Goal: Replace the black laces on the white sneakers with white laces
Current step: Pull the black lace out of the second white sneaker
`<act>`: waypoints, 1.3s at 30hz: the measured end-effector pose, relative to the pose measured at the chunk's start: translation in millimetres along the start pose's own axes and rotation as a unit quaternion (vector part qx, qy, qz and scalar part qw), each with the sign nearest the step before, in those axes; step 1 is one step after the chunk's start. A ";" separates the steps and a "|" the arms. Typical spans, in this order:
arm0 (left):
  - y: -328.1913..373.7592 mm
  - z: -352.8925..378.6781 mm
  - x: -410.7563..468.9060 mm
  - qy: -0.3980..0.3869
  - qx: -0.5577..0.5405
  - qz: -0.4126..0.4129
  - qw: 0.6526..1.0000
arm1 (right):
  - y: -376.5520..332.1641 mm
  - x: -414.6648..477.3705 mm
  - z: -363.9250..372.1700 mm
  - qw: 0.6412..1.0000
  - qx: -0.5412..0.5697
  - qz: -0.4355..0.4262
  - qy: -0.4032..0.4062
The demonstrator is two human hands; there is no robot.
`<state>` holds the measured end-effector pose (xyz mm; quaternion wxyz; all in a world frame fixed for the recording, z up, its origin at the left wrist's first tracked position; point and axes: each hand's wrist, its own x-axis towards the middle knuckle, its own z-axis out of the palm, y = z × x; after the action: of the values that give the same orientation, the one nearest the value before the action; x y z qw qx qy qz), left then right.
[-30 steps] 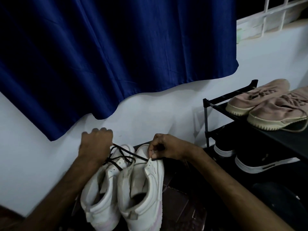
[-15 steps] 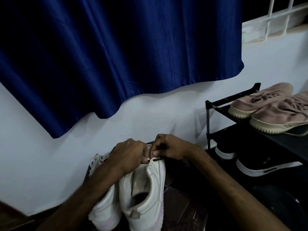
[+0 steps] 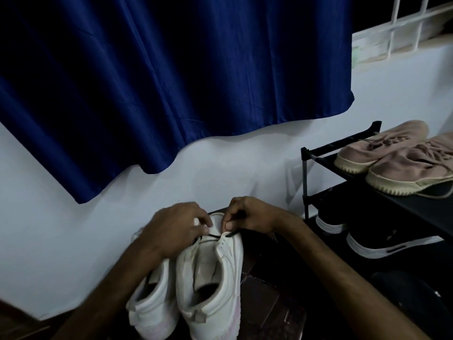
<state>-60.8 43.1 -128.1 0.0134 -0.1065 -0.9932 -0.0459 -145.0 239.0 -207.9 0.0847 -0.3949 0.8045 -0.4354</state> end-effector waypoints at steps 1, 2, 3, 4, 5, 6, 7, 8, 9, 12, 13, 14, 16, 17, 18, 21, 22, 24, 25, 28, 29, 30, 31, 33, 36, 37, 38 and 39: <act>7.9 3.0 2.2 -0.032 0.009 0.011 0.999 | 0.7 -0.5 -0.2 1.000 -0.002 0.000 -0.001; 13.5 7.1 4.0 -0.044 0.022 0.015 0.999 | 1.6 -1.1 -0.1 1.000 -0.005 0.001 -0.002; 16.4 10.4 6.5 -0.041 0.031 0.016 0.999 | 2.0 -1.5 -0.1 1.000 -0.008 0.002 -0.004; 17.7 11.9 8.9 -0.032 0.032 0.012 0.999 | 2.6 -1.9 -0.3 1.000 -0.008 0.001 -0.007; 18.3 12.8 10.9 -0.022 0.036 0.009 0.999 | 3.0 -2.0 -0.2 1.000 -0.008 0.000 -0.009; 18.1 12.9 12.6 -0.015 0.048 0.011 0.999 | 2.9 -1.8 -0.3 1.000 -0.008 -0.002 -0.009; 16.8 12.5 14.0 -0.007 0.066 0.013 0.998 | 2.1 -1.6 -0.3 1.000 -0.008 -0.003 -0.008; 14.0 10.1 14.7 0.007 0.089 0.011 0.996 | 1.5 -1.2 0.2 1.000 -0.009 -0.003 -0.007; 8.7 5.3 15.6 0.031 0.122 0.002 0.992 | 0.9 -0.6 1.0 1.000 -0.013 -0.005 -0.006; -20.5 -12.5 18.9 0.115 0.201 -0.079 0.970 | 0.4 0.4 2.5 1.000 -0.029 -0.006 -0.003; -30.7 -16.5 17.3 0.136 0.206 -0.110 0.963 | -0.1 0.2 2.8 1.000 -0.029 -0.006 -0.002; -39.3 -18.4 14.6 0.147 0.210 -0.137 0.957 | -0.1 0.0 3.0 1.000 -0.029 -0.008 -0.003; -43.7 -14.6 9.5 0.137 0.222 -0.143 0.955 | 0.3 -0.2 3.1 1.000 -0.026 -0.006 -0.004; -39.8 -10.0 7.7 0.132 0.193 -0.111 0.966 | 0.6 -0.4 2.8 1.000 -0.021 -0.003 -0.004; -31.2 -7.1 6.1 0.125 0.131 -0.069 0.981 | 0.7 -0.4 2.4 1.000 -0.017 -0.001 -0.005; 3.9 -2.9 6.3 0.016 -0.023 0.024 0.999 | 2.2 0.2 1.5 1.000 -0.016 0.002 -0.004; 13.2 -0.4 7.7 -0.022 -0.022 0.036 0.999 | 2.7 -0.4 1.8 1.000 -0.015 0.006 -0.002; 21.6 3.8 10.9 -0.037 0.012 0.046 0.998 | 3.5 -1.5 2.4 1.000 -0.015 0.008 0.002; 22.6 5.3 12.2 -0.028 0.034 0.053 0.998 | 3.6 -1.9 3.0 1.000 -0.016 0.005 0.002; 19.9 8.0 13.3 -0.031 0.049 0.058 0.997 | 3.8 -2.0 2.2 1.000 -0.014 0.006 0.004; 19.2 7.8 13.0 -0.032 0.046 0.062 0.997 | 4.1 -1.3 1.5 1.000 -0.015 0.007 0.003; 19.7 6.9 12.4 -0.035 0.050 0.063 0.996 | 5.0 -0.8 1.2 1.000 -0.018 0.005 0.002; 19.7 7.4 12.0 -0.038 0.059 0.064 0.995 | 5.6 -0.5 1.2 1.000 -0.020 0.001 0.000; 21.5 10.7 11.8 -0.042 0.078 0.067 0.994 | 5.8 -0.8 2.3 1.000 -0.020 0.000 -0.001; 21.1 9.8 14.1 -0.040 0.165 0.062 0.983 | 3.3 -1.5 3.6 1.000 -0.023 -0.002 -0.006; 18.1 7.1 15.1 -0.035 0.213 0.060 0.975 | 1.9 -0.9 4.5 0.999 -0.031 -0.008 -0.008; 12.2 3.7 16.6 -0.019 0.260 0.057 0.964 | 0.9 -0.4 5.0 0.999 -0.043 -0.013 -0.010; 6.2 -0.3 19.0 0.021 0.299 0.062 0.952 | 0.3 0.5 5.2 0.998 -0.055 -0.014 -0.011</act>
<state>-78.0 53.1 -126.6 0.0682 -0.1579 -0.9523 0.2520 -143.0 235.5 -211.3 0.0653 -0.4145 0.8210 -0.3871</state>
